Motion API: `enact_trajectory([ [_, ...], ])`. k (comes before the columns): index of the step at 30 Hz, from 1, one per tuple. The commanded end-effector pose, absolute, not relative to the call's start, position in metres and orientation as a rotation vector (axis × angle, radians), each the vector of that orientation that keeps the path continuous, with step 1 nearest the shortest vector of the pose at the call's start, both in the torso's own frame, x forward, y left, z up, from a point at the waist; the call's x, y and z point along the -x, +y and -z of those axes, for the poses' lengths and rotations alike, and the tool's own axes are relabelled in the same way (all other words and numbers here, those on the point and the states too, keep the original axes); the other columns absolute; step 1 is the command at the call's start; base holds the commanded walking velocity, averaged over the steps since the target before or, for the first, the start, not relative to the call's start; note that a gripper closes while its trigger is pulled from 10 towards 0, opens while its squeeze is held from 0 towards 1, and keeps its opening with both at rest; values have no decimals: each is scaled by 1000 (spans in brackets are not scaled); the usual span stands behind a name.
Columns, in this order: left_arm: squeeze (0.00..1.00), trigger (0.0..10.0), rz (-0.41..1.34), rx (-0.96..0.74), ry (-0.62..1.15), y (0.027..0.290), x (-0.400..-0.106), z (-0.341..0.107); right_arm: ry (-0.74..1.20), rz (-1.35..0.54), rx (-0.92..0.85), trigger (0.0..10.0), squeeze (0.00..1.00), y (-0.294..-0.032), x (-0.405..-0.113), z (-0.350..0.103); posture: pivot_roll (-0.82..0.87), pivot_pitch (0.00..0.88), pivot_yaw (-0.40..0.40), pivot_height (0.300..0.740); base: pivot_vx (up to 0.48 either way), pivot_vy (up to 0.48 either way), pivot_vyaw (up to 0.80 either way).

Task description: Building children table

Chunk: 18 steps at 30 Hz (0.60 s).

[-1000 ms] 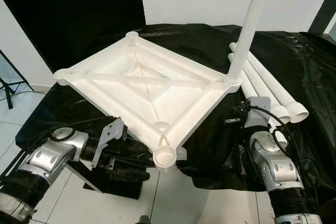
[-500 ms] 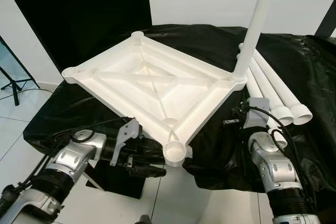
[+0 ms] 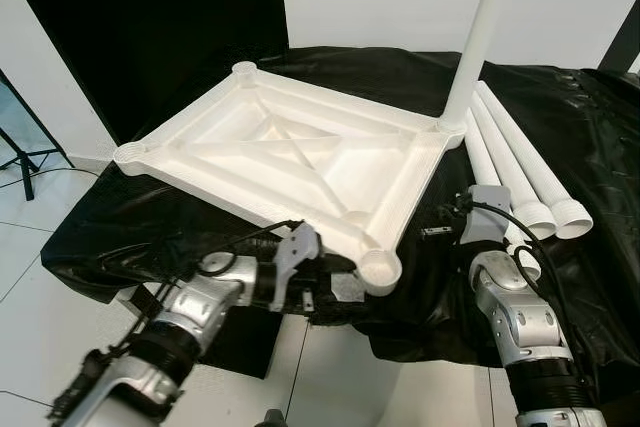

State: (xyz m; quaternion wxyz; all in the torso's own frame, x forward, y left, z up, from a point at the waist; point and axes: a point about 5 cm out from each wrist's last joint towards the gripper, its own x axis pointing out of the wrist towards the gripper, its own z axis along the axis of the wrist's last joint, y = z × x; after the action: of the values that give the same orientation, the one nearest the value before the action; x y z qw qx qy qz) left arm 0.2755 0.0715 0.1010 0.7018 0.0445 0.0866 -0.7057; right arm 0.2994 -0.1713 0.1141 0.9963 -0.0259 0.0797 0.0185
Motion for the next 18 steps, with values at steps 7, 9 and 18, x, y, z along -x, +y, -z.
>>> enact_trajectory([
  [7, 35, 10000, 1442, -90, 75, 44, -290, -110, 159, -51, 27, 10000, 0, -166, -299, -117, 130, 0, 42, 740, 0, 0, 0],
  [9, 35, 10000, 1417, -85, 64, 40, -293, -111, 157, -53, 26, 10000, 0, -165, -299, -117, 130, 0, 43, 740, 0, 0, 0],
  [18, 27, 10000, 1372, -101, 24, 33, -295, -113, 104, -28, 47, 10000, 0, -164, -299, -133, 127, 0, 45, 740, 0, 0, 0],
])
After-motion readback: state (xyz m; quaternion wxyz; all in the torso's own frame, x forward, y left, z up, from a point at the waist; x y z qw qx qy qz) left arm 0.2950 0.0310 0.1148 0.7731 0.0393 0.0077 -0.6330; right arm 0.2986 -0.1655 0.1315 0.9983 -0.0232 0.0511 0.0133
